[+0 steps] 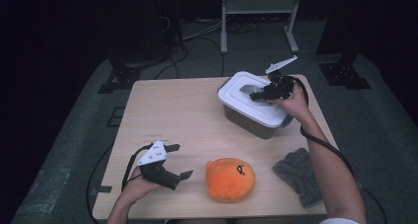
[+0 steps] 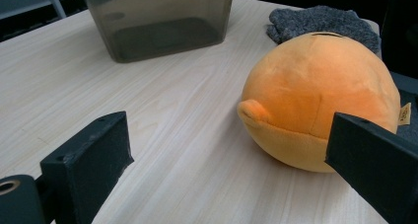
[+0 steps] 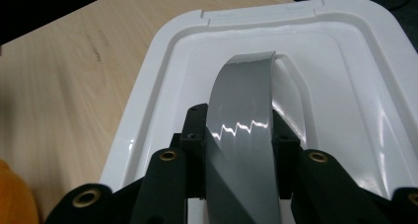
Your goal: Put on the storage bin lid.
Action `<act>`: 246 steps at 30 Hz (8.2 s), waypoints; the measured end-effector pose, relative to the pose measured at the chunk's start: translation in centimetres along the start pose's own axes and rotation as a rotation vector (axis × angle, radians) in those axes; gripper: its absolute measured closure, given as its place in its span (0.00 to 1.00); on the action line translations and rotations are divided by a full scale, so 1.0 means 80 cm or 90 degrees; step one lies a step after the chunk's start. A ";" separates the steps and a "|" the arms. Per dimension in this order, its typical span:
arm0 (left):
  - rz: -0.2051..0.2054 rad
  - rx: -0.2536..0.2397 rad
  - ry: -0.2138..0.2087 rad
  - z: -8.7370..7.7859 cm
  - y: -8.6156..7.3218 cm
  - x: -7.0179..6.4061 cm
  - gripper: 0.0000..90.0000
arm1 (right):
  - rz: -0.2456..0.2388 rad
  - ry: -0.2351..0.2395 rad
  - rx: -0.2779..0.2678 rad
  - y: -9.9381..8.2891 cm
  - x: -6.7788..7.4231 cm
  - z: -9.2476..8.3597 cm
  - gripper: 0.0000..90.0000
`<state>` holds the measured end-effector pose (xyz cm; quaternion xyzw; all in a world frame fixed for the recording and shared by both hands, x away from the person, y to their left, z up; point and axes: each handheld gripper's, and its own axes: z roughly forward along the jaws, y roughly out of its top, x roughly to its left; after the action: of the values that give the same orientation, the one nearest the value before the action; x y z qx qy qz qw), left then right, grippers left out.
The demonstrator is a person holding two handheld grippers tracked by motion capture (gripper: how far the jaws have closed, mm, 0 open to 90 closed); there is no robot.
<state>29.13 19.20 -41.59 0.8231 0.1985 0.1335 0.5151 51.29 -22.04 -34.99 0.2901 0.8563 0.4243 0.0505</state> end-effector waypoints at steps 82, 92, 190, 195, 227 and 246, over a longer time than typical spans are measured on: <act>-0.002 0.008 0.004 -0.004 -0.009 0.001 0.03 | -0.131 0.138 0.030 0.042 0.115 0.061 0.63; 0.001 0.011 0.002 -0.004 -0.008 0.000 0.03 | -0.134 0.113 0.011 0.046 0.120 0.052 0.68; -0.008 -0.001 0.038 -0.013 -0.016 0.009 0.03 | 0.015 -0.042 -0.052 -0.156 0.096 -0.216 0.74; -0.010 -0.004 0.039 -0.014 -0.016 0.009 0.03 | 0.027 -0.045 -0.049 -0.170 0.091 -0.215 0.74; -0.009 -0.008 0.034 -0.015 -0.016 0.009 0.03 | 0.091 -0.023 -0.023 -0.261 0.086 -0.151 0.74; -0.007 -0.001 0.028 -0.011 -0.018 0.008 0.03 | 0.102 -0.019 -0.019 -0.280 0.088 -0.132 0.73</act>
<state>29.06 20.80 -42.48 0.8186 0.2141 0.1487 0.5118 31.76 -36.15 -44.09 0.3636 0.8228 0.4354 0.0336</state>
